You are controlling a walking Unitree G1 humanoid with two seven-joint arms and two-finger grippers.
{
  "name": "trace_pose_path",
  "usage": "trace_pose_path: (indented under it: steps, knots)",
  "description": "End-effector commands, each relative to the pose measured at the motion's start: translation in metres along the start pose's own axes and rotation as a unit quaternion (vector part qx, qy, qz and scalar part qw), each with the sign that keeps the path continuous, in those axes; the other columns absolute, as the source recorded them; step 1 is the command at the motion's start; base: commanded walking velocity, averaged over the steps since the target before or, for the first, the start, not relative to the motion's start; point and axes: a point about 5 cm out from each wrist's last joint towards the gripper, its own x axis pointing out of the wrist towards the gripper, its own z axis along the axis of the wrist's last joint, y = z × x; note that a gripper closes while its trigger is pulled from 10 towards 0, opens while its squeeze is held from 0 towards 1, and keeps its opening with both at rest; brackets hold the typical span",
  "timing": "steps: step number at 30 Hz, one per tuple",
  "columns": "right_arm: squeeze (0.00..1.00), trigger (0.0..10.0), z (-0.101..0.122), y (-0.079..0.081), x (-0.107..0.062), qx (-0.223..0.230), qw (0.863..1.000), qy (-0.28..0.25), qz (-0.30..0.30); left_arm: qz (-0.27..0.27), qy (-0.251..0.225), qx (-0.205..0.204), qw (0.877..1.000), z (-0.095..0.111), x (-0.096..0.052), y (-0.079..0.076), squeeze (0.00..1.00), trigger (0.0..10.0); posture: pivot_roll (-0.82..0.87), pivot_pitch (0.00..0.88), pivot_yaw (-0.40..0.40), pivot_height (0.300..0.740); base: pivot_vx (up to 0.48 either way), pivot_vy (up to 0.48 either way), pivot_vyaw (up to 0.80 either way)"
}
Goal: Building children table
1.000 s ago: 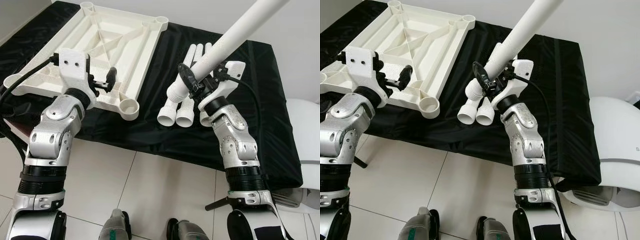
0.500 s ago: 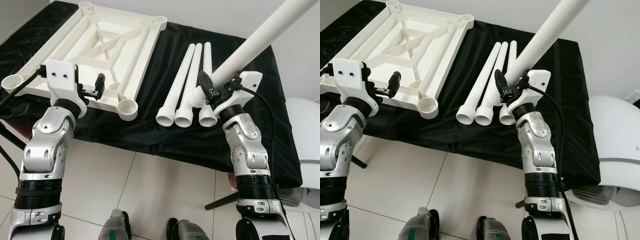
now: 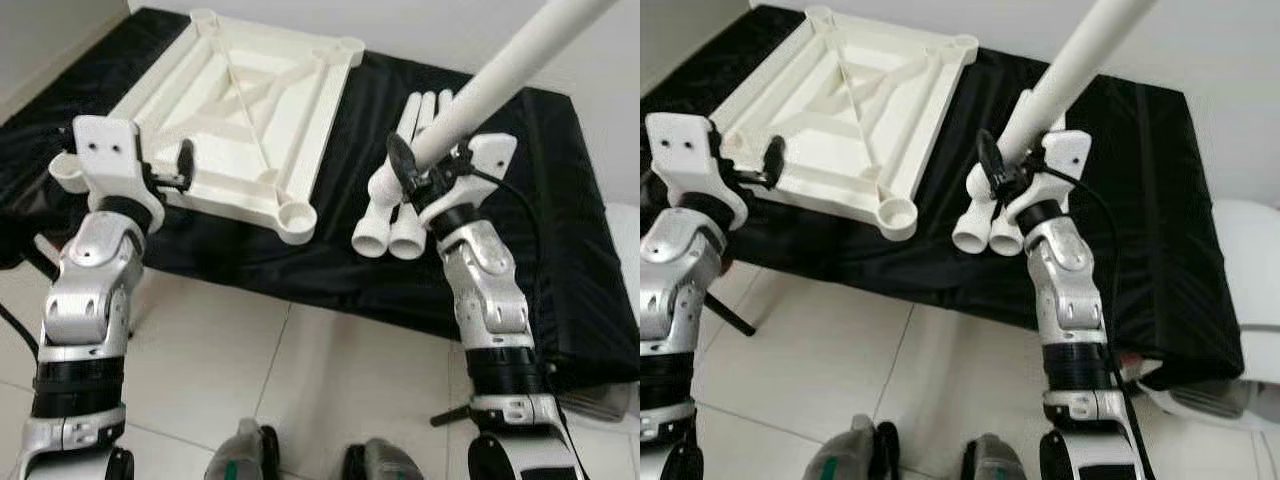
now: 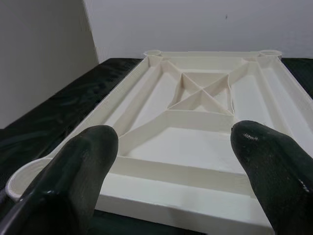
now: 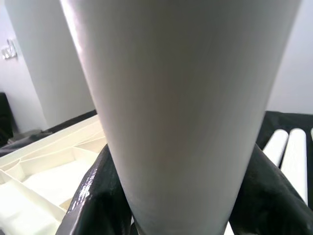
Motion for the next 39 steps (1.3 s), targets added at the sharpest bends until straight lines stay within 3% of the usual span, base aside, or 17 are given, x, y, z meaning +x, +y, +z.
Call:
trace_pose_path:
  steps: [1,11,26,39]
  knots:
    - [0.0,10.0,0.005,-0.001,0.0,-0.003,1.0,-0.015,-0.005,-0.004,0.003,0.003,1.0,-0.002,-0.001,-0.002,0.0,10.0,0.01,0.128,0.0,0.74,0.0,0.401,0.0]
    - [0.0,10.0,0.005,0.0,0.001,-0.005,1.0,-0.017,-0.003,-0.011,0.002,0.0,1.0,-0.001,0.001,-0.005,0.0,10.0,0.02,0.124,0.001,0.74,0.0,0.397,0.0]
    - [0.0,10.0,0.005,-0.001,0.005,-0.016,1.0,-0.013,0.011,-0.041,-0.016,0.043,0.998,0.004,-0.002,-0.003,0.0,10.0,0.02,0.136,-0.022,0.74,0.0,0.0,0.0]
    - [0.0,10.0,0.012,-0.012,0.003,-0.04,0.999,-0.018,-0.009,-0.029,-0.016,0.012,0.999,0.006,-0.008,-0.003,0.0,10.0,0.02,0.138,-0.018,0.74,0.0,0.0,0.0]
